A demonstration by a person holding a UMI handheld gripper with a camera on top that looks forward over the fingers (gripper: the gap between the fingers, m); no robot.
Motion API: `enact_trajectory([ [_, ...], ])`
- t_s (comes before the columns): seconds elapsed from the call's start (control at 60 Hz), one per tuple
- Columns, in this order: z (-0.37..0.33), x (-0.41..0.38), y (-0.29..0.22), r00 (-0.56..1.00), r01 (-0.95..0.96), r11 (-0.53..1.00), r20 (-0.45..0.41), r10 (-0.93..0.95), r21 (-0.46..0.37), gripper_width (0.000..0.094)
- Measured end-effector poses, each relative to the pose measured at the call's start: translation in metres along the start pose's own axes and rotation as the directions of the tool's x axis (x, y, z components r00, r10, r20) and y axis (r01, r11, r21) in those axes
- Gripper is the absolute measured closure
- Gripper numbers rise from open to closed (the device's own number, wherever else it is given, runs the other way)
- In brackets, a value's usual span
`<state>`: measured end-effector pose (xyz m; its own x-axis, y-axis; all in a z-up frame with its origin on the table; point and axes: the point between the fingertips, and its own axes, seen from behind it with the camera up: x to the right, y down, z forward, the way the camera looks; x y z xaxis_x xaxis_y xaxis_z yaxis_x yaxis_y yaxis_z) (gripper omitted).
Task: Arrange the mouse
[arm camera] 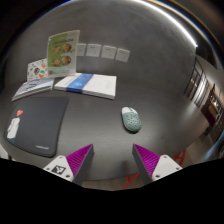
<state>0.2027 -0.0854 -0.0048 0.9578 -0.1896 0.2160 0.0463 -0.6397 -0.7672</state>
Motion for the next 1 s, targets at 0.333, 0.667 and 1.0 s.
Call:
enact_trajectory([
  [0.333,0.087,0.07,-0.039,0.971,-0.158,0.987,0.184,0.153,0.009,0.0111],
  [0.667,0.119,0.084,-0.065,0.967,-0.2,0.98,0.164,0.197,0.003,0.0442],
  [1.0,0.048,0.082,-0.146,0.964,-0.246,0.952,0.15,0.221,0.179,0.0489],
])
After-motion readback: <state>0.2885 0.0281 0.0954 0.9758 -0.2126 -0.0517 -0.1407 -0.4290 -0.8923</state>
